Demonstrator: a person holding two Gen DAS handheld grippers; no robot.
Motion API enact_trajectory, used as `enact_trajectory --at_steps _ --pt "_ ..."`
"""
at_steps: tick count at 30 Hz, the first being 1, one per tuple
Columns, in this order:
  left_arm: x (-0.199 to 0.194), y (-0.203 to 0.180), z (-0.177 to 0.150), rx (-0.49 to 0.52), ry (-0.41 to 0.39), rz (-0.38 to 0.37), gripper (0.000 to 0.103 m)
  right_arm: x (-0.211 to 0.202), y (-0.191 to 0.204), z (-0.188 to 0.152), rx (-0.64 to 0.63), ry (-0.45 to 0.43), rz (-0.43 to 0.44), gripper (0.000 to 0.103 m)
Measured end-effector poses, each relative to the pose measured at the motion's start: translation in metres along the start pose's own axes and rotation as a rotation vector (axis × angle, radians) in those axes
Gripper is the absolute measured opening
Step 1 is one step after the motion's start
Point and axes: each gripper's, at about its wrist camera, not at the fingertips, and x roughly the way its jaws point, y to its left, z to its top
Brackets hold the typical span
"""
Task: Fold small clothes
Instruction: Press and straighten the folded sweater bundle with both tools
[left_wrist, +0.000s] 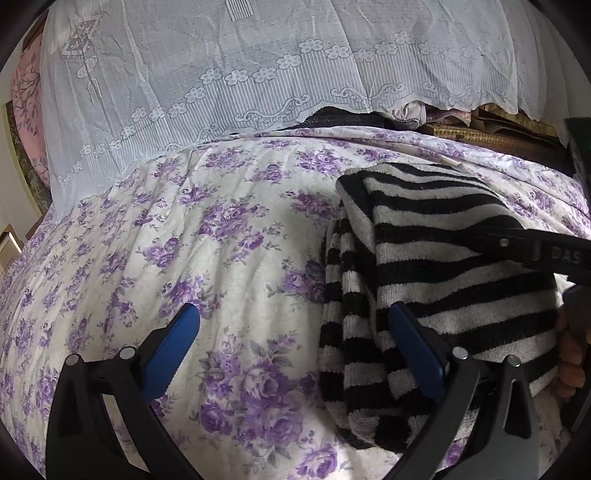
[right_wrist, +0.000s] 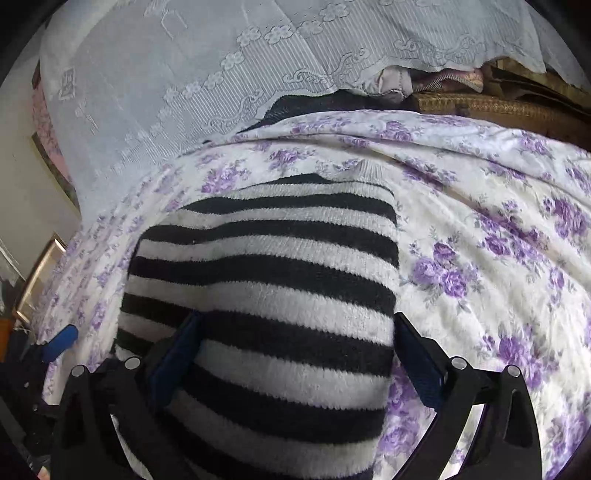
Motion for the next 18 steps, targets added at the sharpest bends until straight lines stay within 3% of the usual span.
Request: enact_trajectory --at_steps 5,10,12,13,14,15,16,18 --pt "-0.001 0.005 0.0 -0.025 -0.002 -0.011 0.099 -0.043 -0.006 -0.025 -0.007 -0.123 -0.038 0.1" --pt "-0.017 0.025 0.0 -0.119 -0.014 -0.039 0.099 -0.089 -0.008 -0.056 -0.018 -0.196 -0.047 0.1" --pt "-0.023 0.031 -0.002 -0.161 -0.008 -0.091 0.099 -0.094 -0.008 -0.071 -0.03 -0.172 -0.055 0.1" --pt "-0.025 0.032 -0.004 -0.17 -0.004 -0.109 0.099 -0.085 -0.007 -0.075 -0.038 -0.12 -0.071 0.1" --pt "-0.023 0.029 -0.007 -0.157 0.006 -0.101 0.099 -0.069 -0.007 -0.078 -0.036 -0.012 -0.09 0.1" --pt "-0.014 0.022 -0.01 -0.119 0.042 -0.043 0.099 -0.057 -0.009 -0.078 -0.022 0.057 -0.09 0.1" --pt "-0.003 0.019 -0.014 -0.105 0.083 -0.009 0.099 -0.057 -0.011 -0.077 -0.017 0.054 -0.08 0.1" --pt "0.01 0.027 -0.016 -0.157 0.154 -0.054 0.099 -0.058 -0.011 -0.077 -0.015 0.048 -0.075 0.1"
